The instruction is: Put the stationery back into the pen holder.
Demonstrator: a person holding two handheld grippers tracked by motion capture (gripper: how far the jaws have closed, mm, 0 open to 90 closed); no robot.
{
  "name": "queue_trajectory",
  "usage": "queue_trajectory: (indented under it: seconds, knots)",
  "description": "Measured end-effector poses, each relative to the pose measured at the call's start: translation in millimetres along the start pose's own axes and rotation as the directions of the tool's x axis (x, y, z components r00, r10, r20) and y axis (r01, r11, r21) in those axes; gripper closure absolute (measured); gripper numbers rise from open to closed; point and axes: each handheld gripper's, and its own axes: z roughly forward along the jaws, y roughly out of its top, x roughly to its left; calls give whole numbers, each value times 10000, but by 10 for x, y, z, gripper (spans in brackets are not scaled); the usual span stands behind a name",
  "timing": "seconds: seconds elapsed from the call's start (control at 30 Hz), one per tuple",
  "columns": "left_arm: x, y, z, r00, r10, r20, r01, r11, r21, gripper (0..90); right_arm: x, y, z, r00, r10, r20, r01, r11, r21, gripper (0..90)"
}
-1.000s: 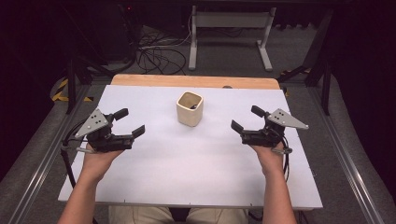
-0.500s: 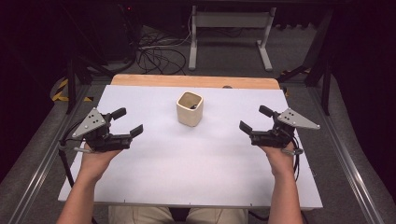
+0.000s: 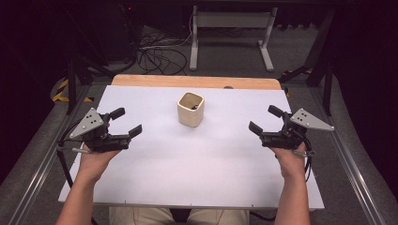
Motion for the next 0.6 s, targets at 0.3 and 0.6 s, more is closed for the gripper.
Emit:
queue_trajectory:
  seconds: [0.3,0.6]
  knots:
    - [11,18,-39,10000,38,71,-37,9999,-107,99,-12,21,-52,9999,-76,-109,76,10000,16,0]
    - [18,20,-41,10000,47,88,-46,9999,-104,90,-11,19,-47,9998,-99,-190,100,9999,96,0]
